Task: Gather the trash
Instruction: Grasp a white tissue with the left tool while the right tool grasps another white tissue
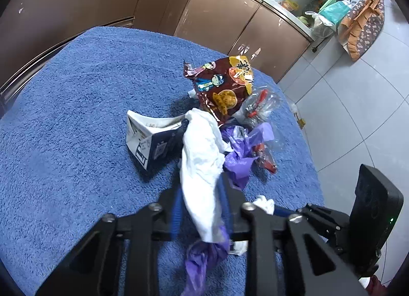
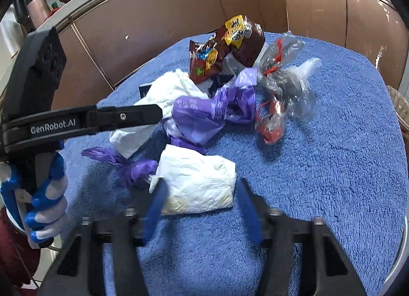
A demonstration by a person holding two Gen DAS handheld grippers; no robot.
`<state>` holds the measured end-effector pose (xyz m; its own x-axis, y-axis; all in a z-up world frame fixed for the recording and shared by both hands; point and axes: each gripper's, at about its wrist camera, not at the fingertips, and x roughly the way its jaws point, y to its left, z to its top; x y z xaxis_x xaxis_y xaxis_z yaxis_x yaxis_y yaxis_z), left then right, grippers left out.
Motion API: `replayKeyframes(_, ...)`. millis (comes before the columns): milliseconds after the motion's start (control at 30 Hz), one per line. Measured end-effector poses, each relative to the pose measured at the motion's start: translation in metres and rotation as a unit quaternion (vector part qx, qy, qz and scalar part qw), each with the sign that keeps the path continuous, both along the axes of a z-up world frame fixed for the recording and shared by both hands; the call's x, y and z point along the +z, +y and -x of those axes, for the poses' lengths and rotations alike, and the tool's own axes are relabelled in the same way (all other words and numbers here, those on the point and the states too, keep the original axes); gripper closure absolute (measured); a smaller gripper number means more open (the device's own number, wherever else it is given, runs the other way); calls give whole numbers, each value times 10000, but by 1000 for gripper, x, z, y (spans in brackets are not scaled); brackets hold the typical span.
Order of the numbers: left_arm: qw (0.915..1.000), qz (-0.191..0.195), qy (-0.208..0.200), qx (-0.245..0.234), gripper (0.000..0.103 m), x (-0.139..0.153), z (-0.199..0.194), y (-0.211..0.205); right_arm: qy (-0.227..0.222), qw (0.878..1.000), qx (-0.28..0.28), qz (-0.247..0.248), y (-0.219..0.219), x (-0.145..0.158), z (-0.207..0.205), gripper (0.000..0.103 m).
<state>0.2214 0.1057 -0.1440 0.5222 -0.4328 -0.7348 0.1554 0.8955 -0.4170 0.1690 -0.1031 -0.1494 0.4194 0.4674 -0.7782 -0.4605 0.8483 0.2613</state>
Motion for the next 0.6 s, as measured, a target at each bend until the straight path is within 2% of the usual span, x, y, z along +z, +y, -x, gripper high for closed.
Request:
replayKeyframes(100, 10000, 18, -37, 37, 90, 2, 5, 0, -12, 10000, -1, -8, -5, 0, 7, 82)
replayKeyframes(167, 10000, 11, -58, 77, 91, 4, 8, 0, -42, 10000, -12, -28, -10, 1, 12, 85)
replayKeyframes(600, 9984, 138, -475, 287, 94, 41, 39, 9, -372, 9976, -554, -205, -65, 34, 48, 85)
